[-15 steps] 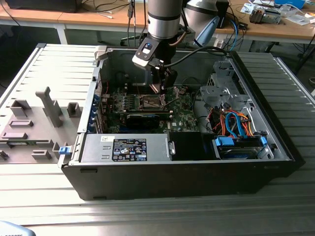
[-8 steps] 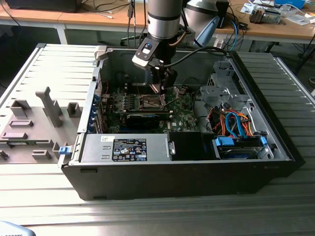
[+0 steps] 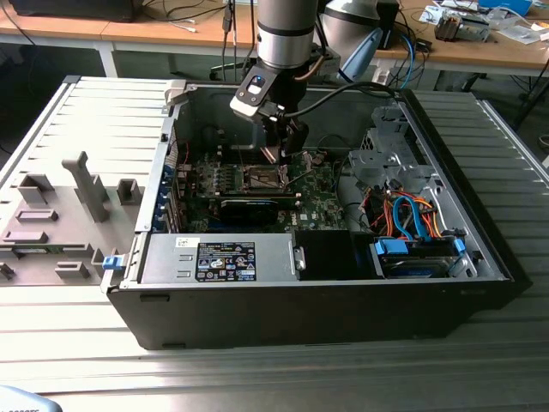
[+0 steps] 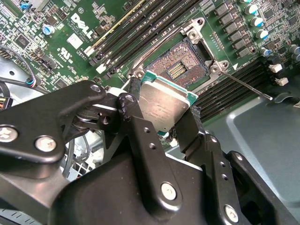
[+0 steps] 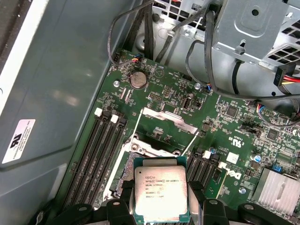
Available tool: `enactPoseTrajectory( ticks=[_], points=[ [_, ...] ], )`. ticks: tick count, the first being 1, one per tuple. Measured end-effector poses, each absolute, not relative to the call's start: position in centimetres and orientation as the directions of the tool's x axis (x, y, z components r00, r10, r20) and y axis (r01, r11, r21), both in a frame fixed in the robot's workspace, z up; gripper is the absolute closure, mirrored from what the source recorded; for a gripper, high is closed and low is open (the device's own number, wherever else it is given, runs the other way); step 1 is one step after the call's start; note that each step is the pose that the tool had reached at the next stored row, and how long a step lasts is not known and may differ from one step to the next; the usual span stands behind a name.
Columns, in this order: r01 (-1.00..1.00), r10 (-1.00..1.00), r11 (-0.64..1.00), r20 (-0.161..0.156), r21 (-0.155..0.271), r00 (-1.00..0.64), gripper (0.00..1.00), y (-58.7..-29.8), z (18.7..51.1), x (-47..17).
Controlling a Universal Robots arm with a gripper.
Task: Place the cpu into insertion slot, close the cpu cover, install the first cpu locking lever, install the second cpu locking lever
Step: 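Place the cpu into insertion slot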
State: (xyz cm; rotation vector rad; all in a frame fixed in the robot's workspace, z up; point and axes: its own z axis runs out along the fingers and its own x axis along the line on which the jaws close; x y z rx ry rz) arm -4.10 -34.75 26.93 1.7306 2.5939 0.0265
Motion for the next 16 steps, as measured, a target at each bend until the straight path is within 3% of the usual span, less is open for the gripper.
enactPoseTrajectory(
  ticks=[16],
  points=[
    [0.928,0.928,0.373,-0.01,0.027,-0.372,0.45,-34.75,26.83,-4.1]
  ],
)
